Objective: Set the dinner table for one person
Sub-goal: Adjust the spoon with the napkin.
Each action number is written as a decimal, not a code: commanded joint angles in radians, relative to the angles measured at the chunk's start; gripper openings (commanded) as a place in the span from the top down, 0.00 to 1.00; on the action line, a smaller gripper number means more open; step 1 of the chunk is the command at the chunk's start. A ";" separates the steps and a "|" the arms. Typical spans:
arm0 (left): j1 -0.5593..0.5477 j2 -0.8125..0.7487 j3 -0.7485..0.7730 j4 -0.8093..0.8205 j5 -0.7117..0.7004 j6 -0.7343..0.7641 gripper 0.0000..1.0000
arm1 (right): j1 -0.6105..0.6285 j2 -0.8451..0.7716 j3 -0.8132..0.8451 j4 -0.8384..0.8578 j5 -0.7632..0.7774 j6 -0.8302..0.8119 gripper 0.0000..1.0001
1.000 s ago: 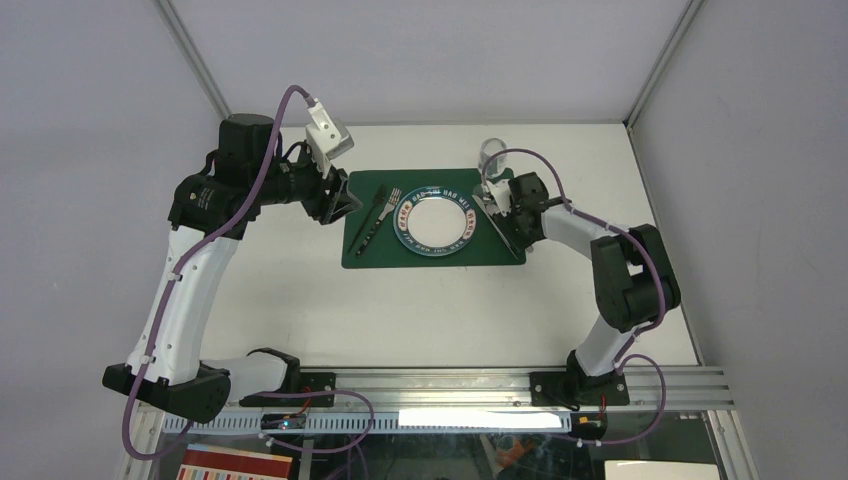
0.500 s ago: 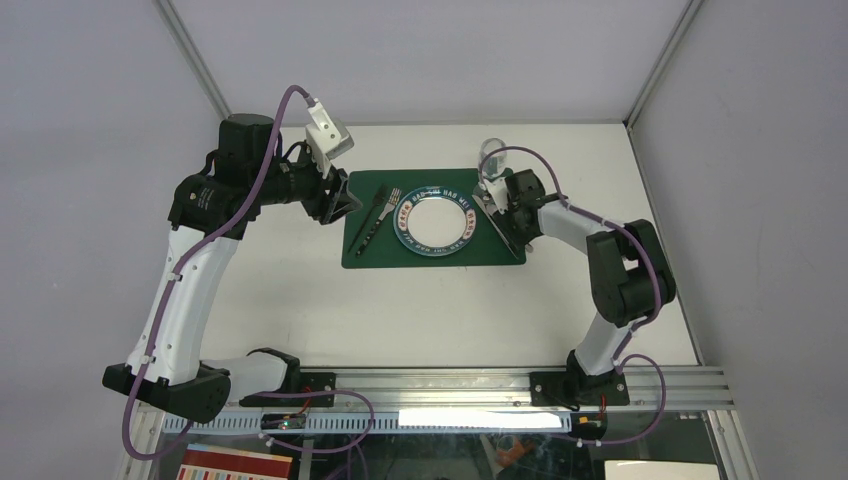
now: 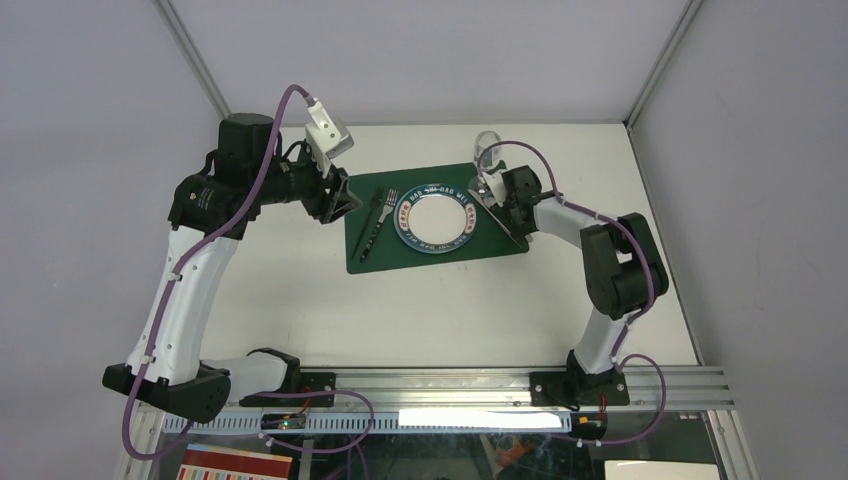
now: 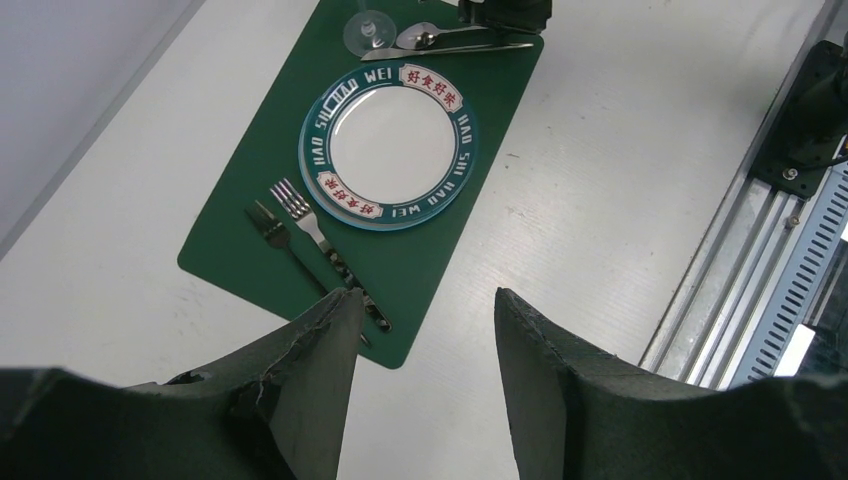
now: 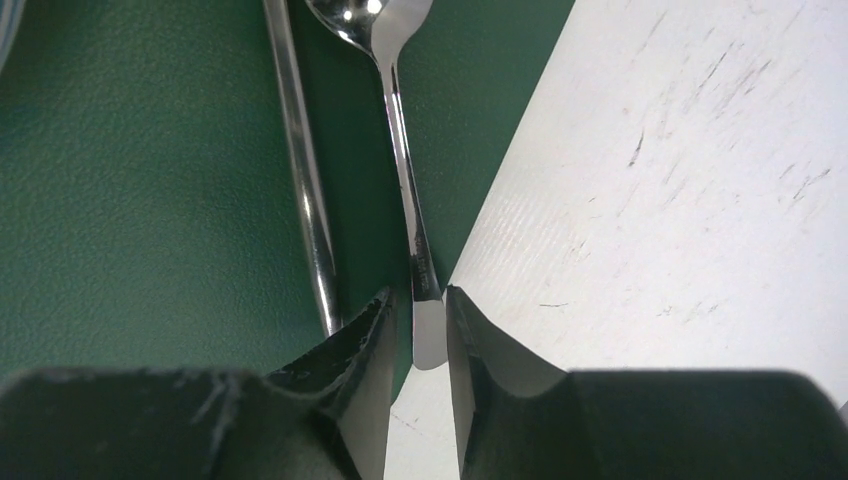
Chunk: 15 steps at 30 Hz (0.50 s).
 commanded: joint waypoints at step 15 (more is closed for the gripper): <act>0.014 -0.052 -0.018 0.049 0.023 0.008 0.47 | -0.040 0.009 0.018 0.006 -0.102 0.017 0.71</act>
